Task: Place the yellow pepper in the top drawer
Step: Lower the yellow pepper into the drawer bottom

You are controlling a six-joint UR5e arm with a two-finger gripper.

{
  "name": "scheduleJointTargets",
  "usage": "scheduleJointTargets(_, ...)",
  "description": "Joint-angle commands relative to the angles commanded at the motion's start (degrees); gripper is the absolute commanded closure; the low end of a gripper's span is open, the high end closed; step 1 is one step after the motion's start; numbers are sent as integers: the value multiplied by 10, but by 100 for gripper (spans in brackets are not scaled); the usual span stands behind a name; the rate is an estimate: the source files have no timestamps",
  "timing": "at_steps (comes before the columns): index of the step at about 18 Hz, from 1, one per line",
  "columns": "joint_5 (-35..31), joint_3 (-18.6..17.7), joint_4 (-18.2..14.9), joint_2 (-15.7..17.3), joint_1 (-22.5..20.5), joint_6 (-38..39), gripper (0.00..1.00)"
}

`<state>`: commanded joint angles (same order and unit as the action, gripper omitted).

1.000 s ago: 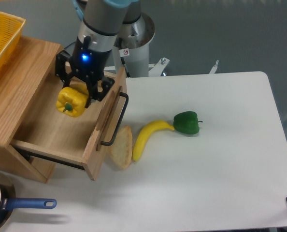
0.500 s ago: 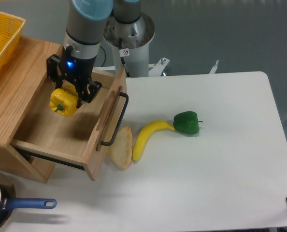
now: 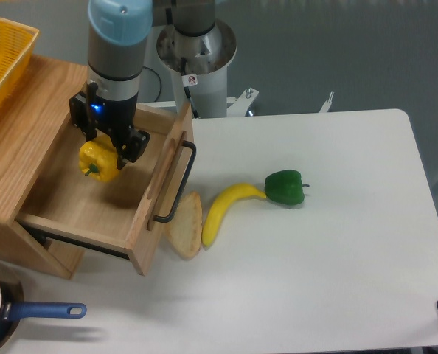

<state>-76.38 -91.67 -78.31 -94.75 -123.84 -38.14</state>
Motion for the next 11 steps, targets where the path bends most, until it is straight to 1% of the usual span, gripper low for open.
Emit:
scheduleJointTargets(3,-9,0,8,-5,8,1,57)
scheduleJointTargets(7,-50,-1,8,-15,29,2,57)
scheduleJointTargets(11,-62,-4,8,-18,31,1,57)
